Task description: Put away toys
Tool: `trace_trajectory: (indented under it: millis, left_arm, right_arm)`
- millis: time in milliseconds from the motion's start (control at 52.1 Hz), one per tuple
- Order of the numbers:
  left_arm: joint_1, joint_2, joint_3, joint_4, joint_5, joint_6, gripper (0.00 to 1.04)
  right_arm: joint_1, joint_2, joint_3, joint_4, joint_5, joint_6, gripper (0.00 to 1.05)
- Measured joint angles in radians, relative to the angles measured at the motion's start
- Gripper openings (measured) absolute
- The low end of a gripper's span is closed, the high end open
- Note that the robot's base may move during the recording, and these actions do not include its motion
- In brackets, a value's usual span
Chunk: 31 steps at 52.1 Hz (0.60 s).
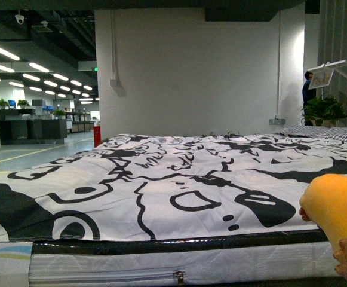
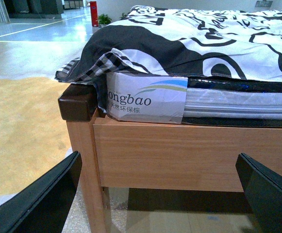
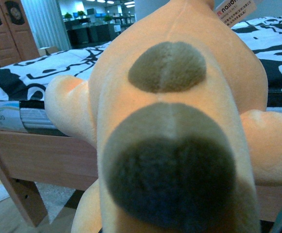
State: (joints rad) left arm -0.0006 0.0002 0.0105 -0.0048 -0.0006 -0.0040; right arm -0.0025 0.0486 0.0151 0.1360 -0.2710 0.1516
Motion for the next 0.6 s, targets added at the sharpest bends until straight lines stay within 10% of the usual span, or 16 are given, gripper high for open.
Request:
trace_trajectory:
  millis: [595]
  left_arm:
    - [0.0, 0.0, 0.0, 0.0, 0.002, 0.0, 0.99]
  right_arm:
    - [0.005, -0.001, 0.0, 0.0, 0.009, -0.011, 0.08]
